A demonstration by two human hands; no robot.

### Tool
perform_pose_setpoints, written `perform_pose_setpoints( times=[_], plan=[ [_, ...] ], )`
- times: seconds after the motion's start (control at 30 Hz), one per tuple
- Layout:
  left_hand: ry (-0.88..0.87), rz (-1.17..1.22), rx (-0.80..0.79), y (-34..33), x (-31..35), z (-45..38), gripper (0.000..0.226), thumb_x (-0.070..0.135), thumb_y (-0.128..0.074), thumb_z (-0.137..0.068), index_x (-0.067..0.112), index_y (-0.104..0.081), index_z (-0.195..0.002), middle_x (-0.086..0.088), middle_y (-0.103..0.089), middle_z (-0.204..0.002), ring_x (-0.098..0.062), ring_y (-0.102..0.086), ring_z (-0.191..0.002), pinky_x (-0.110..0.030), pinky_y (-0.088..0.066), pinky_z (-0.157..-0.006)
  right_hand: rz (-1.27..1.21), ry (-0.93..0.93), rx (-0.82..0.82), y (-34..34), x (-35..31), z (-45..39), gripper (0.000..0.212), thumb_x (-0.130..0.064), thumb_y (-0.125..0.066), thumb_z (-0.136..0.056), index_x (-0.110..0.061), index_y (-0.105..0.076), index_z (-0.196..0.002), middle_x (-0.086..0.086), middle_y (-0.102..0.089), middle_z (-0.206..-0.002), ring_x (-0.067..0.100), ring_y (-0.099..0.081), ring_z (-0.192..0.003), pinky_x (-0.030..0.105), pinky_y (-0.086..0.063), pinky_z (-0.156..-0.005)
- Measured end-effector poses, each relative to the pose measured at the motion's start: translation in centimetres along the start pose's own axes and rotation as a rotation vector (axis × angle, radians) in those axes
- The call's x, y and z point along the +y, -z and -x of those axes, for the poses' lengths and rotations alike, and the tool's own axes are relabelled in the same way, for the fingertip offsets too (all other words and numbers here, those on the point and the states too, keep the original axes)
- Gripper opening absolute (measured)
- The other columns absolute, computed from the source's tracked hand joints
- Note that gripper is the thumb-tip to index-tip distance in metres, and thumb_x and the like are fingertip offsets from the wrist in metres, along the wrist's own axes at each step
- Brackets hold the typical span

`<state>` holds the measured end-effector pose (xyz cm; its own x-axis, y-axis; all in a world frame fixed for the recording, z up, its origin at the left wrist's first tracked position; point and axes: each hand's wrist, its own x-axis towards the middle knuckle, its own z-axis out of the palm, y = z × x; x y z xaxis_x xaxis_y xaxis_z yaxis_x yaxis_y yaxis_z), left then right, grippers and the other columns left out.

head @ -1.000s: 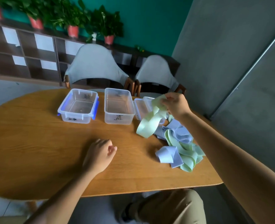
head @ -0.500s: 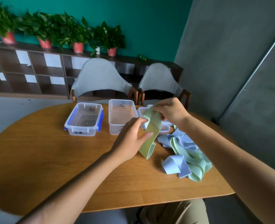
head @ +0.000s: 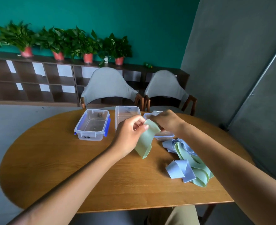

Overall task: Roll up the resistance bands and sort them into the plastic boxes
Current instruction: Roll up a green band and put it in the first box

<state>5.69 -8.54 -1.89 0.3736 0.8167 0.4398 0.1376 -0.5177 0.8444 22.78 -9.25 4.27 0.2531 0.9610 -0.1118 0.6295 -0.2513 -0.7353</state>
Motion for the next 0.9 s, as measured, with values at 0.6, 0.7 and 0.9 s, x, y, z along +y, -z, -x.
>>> perform_pose_setpoints(
  times=[0.6,0.7,0.9],
  plan=[
    [0.173,0.247,0.244,6.0,1.1,-2.0,0.011,0.009,-0.078,-0.085,0.013,-0.074,-0.094,-0.002,-0.077,-0.092,-0.011,-0.073,-0.087,-0.020,-0.055,-0.077,-0.719,0.332,-0.401,-9.9,2.1,1.4,0.066,-0.060,-0.036,-0.099,-0.012,-0.059,-0.136,0.009,-0.069,-0.127,0.024,-0.064,-0.120,0.040,-0.049,-0.105],
    [0.216,0.276,0.298,6.9,0.5,-2.0,0.018,0.024,-0.076,-0.088,0.008,-0.076,-0.098,-0.004,-0.078,-0.093,-0.017,-0.073,-0.089,-0.026,-0.056,-0.079,-0.716,0.387,-0.343,-11.4,2.6,1.8,0.034,-0.028,-0.057,-0.102,-0.004,-0.065,-0.124,0.013,-0.072,-0.119,0.025,-0.069,-0.108,0.037,-0.053,-0.095],
    [0.258,0.164,0.521,7.9,-1.5,-1.5,0.020,0.016,-0.079,-0.085,0.000,-0.074,-0.097,-0.006,-0.077,-0.090,-0.009,-0.072,-0.078,-0.020,-0.056,-0.070,-0.694,0.294,-0.420,-14.0,4.4,2.3,0.041,-0.027,-0.066,-0.094,0.003,-0.060,-0.121,0.016,-0.072,-0.112,0.030,-0.067,-0.097,0.043,-0.050,-0.082]
  ],
)
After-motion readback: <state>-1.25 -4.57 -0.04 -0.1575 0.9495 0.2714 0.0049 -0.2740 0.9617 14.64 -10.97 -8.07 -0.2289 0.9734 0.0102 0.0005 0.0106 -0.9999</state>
